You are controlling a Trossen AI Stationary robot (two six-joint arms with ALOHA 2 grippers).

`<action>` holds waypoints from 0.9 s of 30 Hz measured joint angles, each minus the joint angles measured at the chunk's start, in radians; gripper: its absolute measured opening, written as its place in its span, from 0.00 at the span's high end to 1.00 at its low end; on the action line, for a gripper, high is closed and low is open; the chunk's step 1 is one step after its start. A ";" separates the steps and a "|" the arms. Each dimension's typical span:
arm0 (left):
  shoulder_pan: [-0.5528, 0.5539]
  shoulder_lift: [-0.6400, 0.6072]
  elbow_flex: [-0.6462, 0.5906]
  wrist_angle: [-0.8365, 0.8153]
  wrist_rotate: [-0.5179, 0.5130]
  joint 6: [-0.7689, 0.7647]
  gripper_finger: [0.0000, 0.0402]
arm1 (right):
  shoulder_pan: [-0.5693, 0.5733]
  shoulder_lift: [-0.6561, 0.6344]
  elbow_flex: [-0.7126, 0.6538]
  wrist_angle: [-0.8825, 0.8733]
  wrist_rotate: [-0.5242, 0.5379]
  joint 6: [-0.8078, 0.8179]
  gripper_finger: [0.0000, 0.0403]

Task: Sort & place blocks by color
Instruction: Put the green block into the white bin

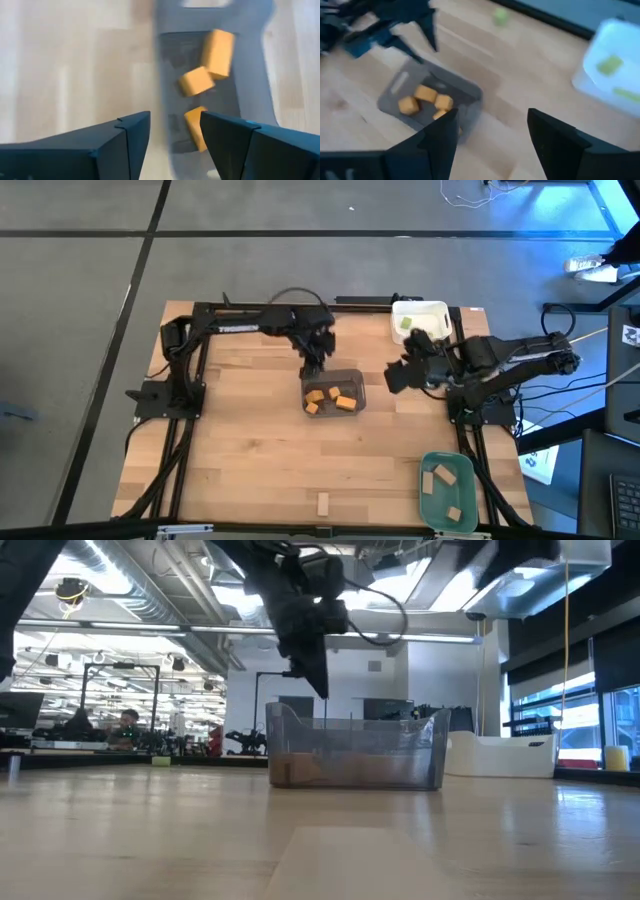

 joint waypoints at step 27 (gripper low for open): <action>0.400 -0.221 0.000 -0.196 -0.304 -0.303 0.58 | -0.767 0.484 0.019 0.837 -0.623 -0.722 0.42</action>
